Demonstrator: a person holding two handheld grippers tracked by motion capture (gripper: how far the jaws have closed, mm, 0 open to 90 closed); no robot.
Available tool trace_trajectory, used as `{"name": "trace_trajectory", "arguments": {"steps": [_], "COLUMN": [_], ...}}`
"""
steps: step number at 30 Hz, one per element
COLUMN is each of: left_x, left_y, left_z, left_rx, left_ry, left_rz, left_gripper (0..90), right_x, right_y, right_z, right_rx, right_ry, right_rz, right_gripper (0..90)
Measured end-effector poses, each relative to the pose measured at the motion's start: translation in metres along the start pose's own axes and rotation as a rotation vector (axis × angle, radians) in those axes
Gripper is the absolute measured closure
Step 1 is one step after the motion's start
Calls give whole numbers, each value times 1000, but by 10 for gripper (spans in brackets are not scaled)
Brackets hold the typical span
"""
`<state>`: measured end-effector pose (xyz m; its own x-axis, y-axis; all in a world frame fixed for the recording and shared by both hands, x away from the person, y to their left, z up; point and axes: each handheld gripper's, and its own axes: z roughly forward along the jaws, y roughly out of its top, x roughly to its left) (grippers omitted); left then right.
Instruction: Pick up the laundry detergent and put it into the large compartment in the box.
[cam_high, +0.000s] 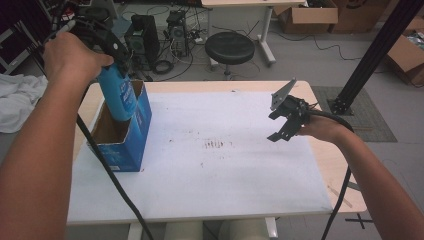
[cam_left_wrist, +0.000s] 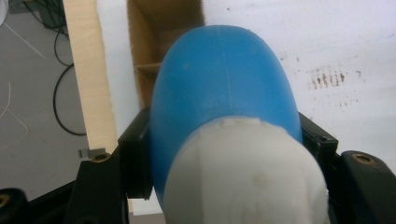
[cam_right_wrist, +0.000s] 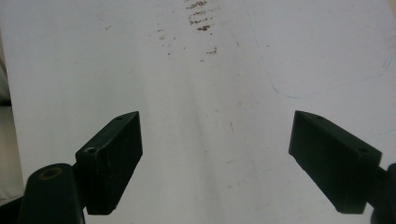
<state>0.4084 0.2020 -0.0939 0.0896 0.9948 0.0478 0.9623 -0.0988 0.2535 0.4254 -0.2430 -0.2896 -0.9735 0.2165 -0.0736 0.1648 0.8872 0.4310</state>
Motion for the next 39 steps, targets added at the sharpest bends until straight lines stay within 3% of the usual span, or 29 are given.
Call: {"name": "trace_trajectory", "arguments": {"steps": [9,18,28,32,33,39], "left_x": [21,26,30,31,31,32], "left_y": [-8,-14,-22,-26,-28,-35], "left_z": [17,44,102,123,135,160], "left_rx": [2,0,-1,-8,2,-6], "left_ry": [25,35,15,26,31,26], "left_rz": [-52,-38,-47,-36,-31,-22], "left_gripper": [379,379,379,379,379,379], "right_x": [-1,-2,-3,-3,-3,-4], "right_y": [-1,-1,-7,-8,-8,-9], "right_z": [2,3,5,6,7,9], "right_rx": [-1,1,13,20,26,29], "right_ry": [7,5,7,8,7,10], "right_rz": [5,9,21,24,24,28], "right_gripper": [171,171,171,171,171,171]}}
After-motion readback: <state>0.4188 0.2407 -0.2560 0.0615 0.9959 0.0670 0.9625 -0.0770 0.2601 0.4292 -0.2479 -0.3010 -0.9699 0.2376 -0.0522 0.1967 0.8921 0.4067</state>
